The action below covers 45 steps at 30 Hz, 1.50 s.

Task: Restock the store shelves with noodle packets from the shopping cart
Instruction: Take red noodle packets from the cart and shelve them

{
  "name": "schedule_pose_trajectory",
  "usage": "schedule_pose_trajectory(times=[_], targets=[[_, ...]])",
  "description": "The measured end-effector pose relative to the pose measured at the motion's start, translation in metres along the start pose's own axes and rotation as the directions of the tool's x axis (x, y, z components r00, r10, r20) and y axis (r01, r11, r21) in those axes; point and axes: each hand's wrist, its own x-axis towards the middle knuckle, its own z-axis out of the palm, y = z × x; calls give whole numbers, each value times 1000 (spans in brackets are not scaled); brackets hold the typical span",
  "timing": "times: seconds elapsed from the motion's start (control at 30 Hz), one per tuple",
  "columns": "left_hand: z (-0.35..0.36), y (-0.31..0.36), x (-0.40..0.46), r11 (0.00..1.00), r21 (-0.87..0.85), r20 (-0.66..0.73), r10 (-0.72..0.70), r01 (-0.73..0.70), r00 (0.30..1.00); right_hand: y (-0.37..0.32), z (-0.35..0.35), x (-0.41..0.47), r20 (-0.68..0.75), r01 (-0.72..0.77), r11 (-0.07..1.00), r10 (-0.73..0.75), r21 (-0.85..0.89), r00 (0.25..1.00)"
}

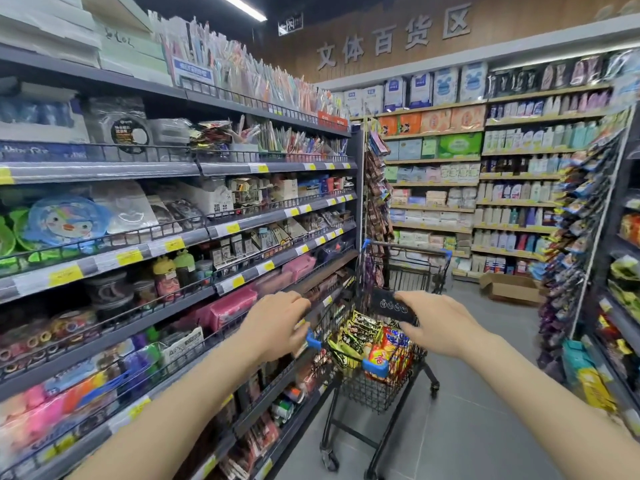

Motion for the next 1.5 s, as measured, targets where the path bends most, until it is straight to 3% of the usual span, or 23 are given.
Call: schedule_pose_trajectory(times=[0.37, 1.0, 1.3, 1.5], targets=[[70, -61, 96, 999, -41, 30, -3, 4, 1000, 30, 48, 113, 25, -27, 1000, 28, -5, 999], [205, -124, 328, 998, -59, 66, 25, -21, 997, 157, 134, 336, 122, -58, 998, 61, -30, 991], [267, -162, 426, 988, -86, 94, 134, -126, 987, 193, 173, 420, 133, -114, 993, 113, 2, 985], [309, -195, 516, 965, -107, 86, 248, -238, 965, 223, 204, 488, 163, -239, 971, 239, -17, 957]])
